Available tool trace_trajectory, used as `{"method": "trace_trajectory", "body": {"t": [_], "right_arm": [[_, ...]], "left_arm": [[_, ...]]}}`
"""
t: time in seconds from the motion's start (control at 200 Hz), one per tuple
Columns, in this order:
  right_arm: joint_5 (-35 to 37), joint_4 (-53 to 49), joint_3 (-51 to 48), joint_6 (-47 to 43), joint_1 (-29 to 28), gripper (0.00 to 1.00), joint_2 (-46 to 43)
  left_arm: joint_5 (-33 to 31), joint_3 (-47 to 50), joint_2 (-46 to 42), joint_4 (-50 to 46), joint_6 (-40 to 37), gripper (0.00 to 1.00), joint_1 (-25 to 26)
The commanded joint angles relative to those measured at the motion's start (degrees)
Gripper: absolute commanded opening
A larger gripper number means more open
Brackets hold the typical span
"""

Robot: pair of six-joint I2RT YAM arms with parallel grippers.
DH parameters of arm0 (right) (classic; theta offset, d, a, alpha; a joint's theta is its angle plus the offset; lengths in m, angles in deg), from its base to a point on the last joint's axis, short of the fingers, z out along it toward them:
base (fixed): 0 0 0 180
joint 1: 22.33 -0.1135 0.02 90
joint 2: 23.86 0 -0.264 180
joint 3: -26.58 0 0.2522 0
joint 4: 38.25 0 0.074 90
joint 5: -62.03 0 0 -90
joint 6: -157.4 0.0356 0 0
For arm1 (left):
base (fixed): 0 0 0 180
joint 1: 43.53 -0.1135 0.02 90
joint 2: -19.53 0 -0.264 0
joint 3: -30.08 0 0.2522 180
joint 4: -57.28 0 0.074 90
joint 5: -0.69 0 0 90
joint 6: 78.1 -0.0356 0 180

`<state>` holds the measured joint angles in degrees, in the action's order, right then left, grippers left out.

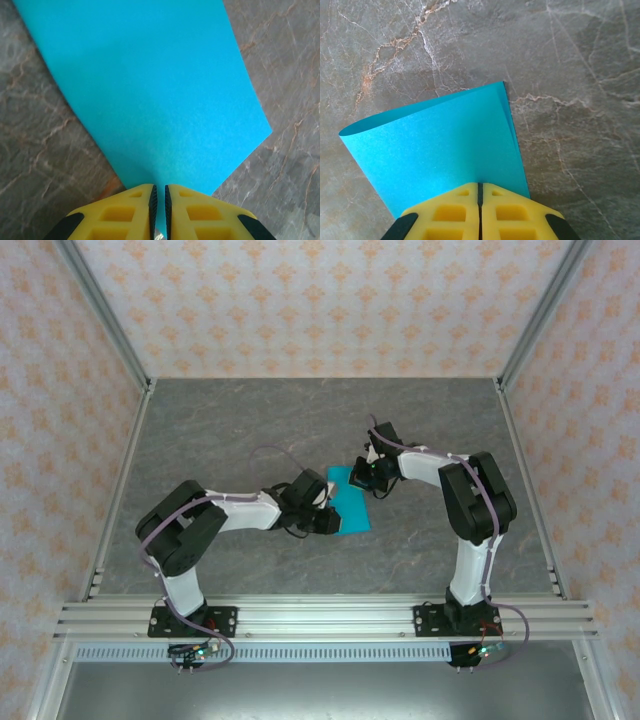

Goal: Fold a paper plane with a square sheet of paper (fold left side to right side)
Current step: First fold the square sheet of paper in half at the center of the table.

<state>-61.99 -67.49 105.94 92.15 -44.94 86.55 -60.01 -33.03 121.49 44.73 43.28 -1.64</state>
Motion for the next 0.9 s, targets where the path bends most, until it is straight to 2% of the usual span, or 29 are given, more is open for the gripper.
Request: {"method": "trace_trajectory", "body": {"t": [0.0, 0.32, 0.585, 0.896], "right_arm": [[5.5, -5.19, -0.13, -0.91, 0.07, 0.07, 1.85], [5.36, -5.39, -0.23, -1.11, 0.03, 0.07, 1.82], [5.34, -5.38, -0.3, -1.18, 0.05, 0.07, 1.38], [5.3, -5.54, -0.3, -1.21, 0.02, 0.07, 1.39]], "left_arm": [[0.22, 3.74, -1.02, -3.02, 0.75, 0.17, 1.11], [2.82, 4.47, -5.24, -0.03, 2.55, 0.17, 1.79], [0.17, 2.15, -10.79, -3.13, 2.73, 0.17, 0.36], [0.93, -4.14, -3.14, -2.65, 0.26, 0.17, -1.11]]}}
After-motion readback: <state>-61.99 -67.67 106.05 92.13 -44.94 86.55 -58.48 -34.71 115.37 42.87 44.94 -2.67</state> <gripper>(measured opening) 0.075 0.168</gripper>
